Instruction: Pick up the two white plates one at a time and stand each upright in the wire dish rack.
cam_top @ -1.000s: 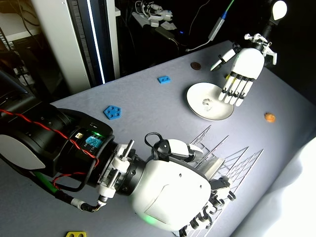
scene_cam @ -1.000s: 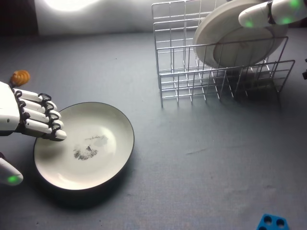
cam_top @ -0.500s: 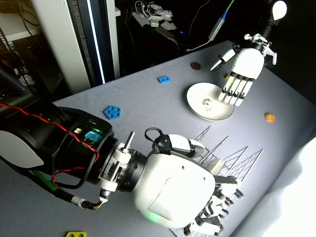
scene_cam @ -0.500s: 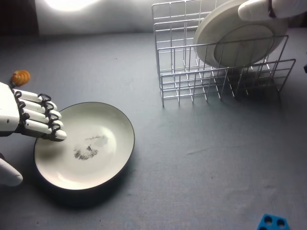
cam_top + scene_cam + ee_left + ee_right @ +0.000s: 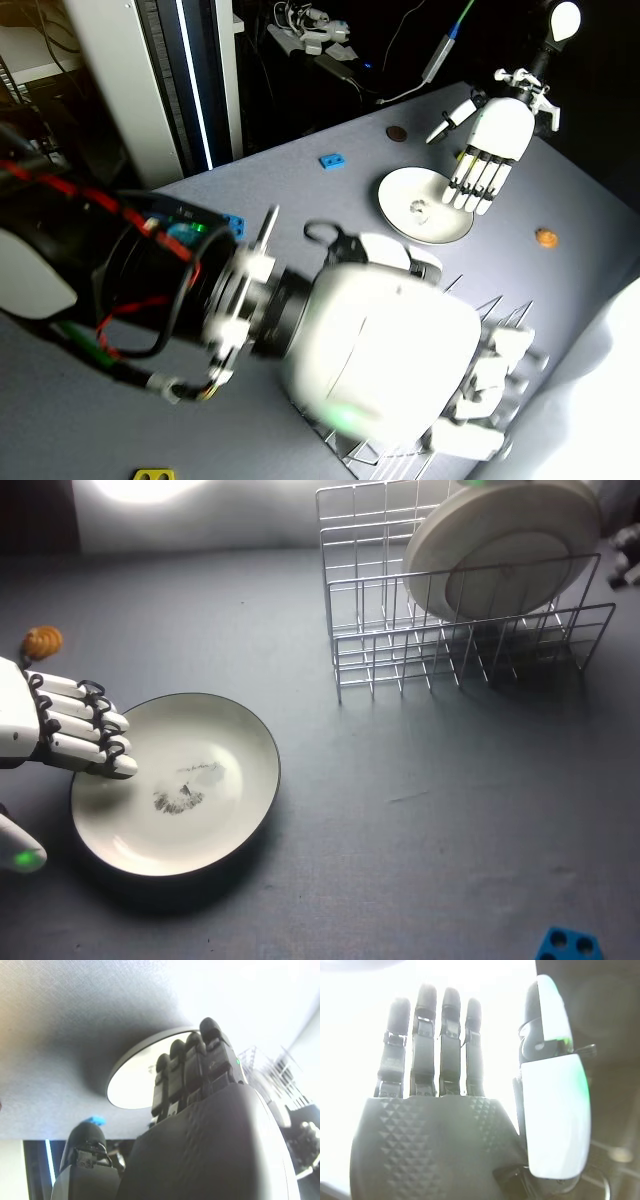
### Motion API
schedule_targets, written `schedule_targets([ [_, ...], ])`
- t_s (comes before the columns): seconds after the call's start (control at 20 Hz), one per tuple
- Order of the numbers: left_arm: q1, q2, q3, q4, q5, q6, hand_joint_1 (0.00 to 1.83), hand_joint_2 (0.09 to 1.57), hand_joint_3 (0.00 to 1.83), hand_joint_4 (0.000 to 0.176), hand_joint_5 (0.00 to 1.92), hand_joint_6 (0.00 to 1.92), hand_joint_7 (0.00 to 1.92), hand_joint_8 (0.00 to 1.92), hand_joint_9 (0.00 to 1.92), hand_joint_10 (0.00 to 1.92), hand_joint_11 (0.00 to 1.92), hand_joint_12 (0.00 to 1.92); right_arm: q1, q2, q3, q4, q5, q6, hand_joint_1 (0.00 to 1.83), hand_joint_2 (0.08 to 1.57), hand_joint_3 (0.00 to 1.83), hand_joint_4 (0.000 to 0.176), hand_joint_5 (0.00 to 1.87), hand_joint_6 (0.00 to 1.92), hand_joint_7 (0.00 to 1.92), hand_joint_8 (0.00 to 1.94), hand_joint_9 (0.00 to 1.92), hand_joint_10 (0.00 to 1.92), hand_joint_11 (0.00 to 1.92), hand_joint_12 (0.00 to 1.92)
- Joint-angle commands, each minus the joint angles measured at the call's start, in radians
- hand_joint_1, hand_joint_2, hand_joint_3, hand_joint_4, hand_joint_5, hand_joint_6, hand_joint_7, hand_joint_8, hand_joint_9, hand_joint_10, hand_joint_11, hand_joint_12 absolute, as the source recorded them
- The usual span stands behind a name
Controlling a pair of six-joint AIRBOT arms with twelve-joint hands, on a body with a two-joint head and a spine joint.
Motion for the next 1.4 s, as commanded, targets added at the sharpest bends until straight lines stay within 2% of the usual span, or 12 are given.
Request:
schedule_targets([
  [0.0, 0.005, -0.002, 0.008, -0.032, -0.007, -0.008, 0.0, 1.12, 0.0, 0.0, 0.14, 0.0, 0.15, 0.01, 0.12, 0.0, 0.0, 0.24, 0.037, -0.002, -0.015, 0.026, 0.066, -0.055, 1.02, 1.06, 0.0, 0.0, 0.56, 0.18, 0.65, 0.0, 0.47, 0.47, 0.12, 1.45],
  [0.1, 0.015, -0.005, 0.008, -0.033, -0.008, -0.01, 0.0, 1.12, 0.0, 0.0, 0.17, 0.0, 0.18, 0.0, 0.16, 0.0, 0.0, 0.36, 0.047, -0.033, -0.044, 0.026, -0.02, -0.139, 0.99, 1.07, 0.0, 0.0, 0.56, 0.18, 0.65, 0.0, 0.46, 0.47, 0.12, 1.45],
  [0.3, 0.05, -0.009, 0.004, -0.063, -0.015, -0.04, 0.0, 1.12, 0.0, 0.0, 0.11, 0.0, 0.13, 0.0, 0.11, 0.0, 0.0, 0.24, 0.015, -0.091, -0.122, 0.027, -0.088, -0.373, 0.94, 1.08, 0.0, 0.0, 0.38, 0.09, 0.48, 0.0, 0.3, 0.41, 0.0, 1.37],
  [0.4, 0.077, -0.013, 0.002, -0.08, -0.019, -0.05, 0.0, 1.12, 0.0, 0.0, 0.16, 0.0, 0.17, 0.0, 0.16, 0.0, 0.0, 0.34, 0.001, -0.117, -0.166, 0.028, -0.09, -0.49, 0.9, 1.08, 0.0, 0.0, 0.23, 0.01, 0.27, 0.0, 0.13, 0.28, 0.0, 0.9],
  [0.5, 0.109, -0.018, 0.0, -0.096, -0.025, -0.066, 0.0, 1.12, 0.0, 0.0, 0.14, 0.0, 0.15, 0.0, 0.12, 0.0, 0.0, 0.23, -0.012, -0.145, -0.205, 0.135, -0.085, -0.712, 0.8, 1.08, 0.0, 0.0, 0.02, 0.0, 0.02, 0.0, 0.01, 0.02, 0.0, 0.1],
  [0.55, 0.12, -0.02, 0.001, -0.108, -0.03, -0.075, 0.0, 1.11, 0.0, 0.0, 0.13, 0.0, 0.15, 0.0, 0.11, 0.0, 0.0, 0.18, -0.016, -0.155, -0.215, 0.155, -0.082, -0.768, 0.74, 1.06, 0.0, 0.0, 0.0, 0.0, 0.0, 0.0, 0.0, 0.0, 0.0, 0.02],
  [0.7, 0.168, -0.029, 0.003, -0.14, -0.054, -0.111, 0.0, 1.13, 0.0, 0.0, 0.15, 0.0, 0.15, 0.0, 0.13, 0.0, 0.0, 0.25, -0.036, -0.192, -0.257, 0.239, -0.071, -0.978, 0.76, 0.99, 0.0, 0.0, 0.0, 0.0, 0.0, 0.0, 0.0, 0.0, 0.0, 0.0],
  [0.75, 0.178, -0.031, 0.005, -0.146, -0.063, -0.119, 0.0, 1.13, 0.0, 0.0, 0.16, 0.0, 0.16, 0.0, 0.14, 0.0, 0.0, 0.25, -0.05, -0.204, -0.277, 0.287, -0.06, -1.078, 0.86, 0.9, 0.0, 0.0, 0.0, 0.0, 0.0, 0.0, 0.0, 0.0, 0.0, 0.0],
  [0.9, 0.19, -0.032, 0.007, -0.16, -0.074, -0.131, 0.0, 1.13, 0.0, 0.0, 0.16, 0.0, 0.16, 0.0, 0.15, 0.0, 0.0, 0.3, -0.1, -0.245, -0.305, 0.366, -0.035, -1.313, 1.01, 0.86, 0.0, 0.0, 0.0, 0.0, 0.0, 0.0, 0.0, 0.0, 0.0, 0.0],
  [1.1, 0.213, -0.036, 0.007, -0.171, -0.083, -0.142, 0.0, 1.12, 0.0, 0.0, 0.15, 0.0, 0.18, 0.0, 0.15, 0.01, 0.0, 0.25, -0.134, -0.299, -0.289, 0.361, -0.032, -1.409, 1.07, 0.86, 0.0, 0.0, 0.0, 0.0, 0.0, 0.0, 0.0, 0.0, 0.0, 0.0],
  [1.25, 0.215, -0.037, 0.009, -0.171, -0.085, -0.145, 0.0, 1.12, 0.0, 0.0, 0.19, 0.0, 0.18, 0.0, 0.16, 0.0, 0.0, 0.3, -0.143, -0.344, -0.243, 0.361, -0.041, -1.415, 1.12, 0.87, 0.0, 0.0, 0.0, 0.0, 0.0, 0.0, 0.0, 0.0, 0.0, 0.0],
  [1.35, 0.217, -0.038, 0.01, -0.171, -0.088, -0.147, 0.0, 1.13, 0.0, 0.0, 0.13, 0.0, 0.13, 0.0, 0.11, 0.0, 0.0, 0.17, -0.151, -0.372, -0.213, 0.356, -0.052, -1.417, 1.09, 0.87, 0.0, 0.0, 0.0, 0.0, 0.0, 0.0, 0.0, 0.0, 0.0, 0.0],
])
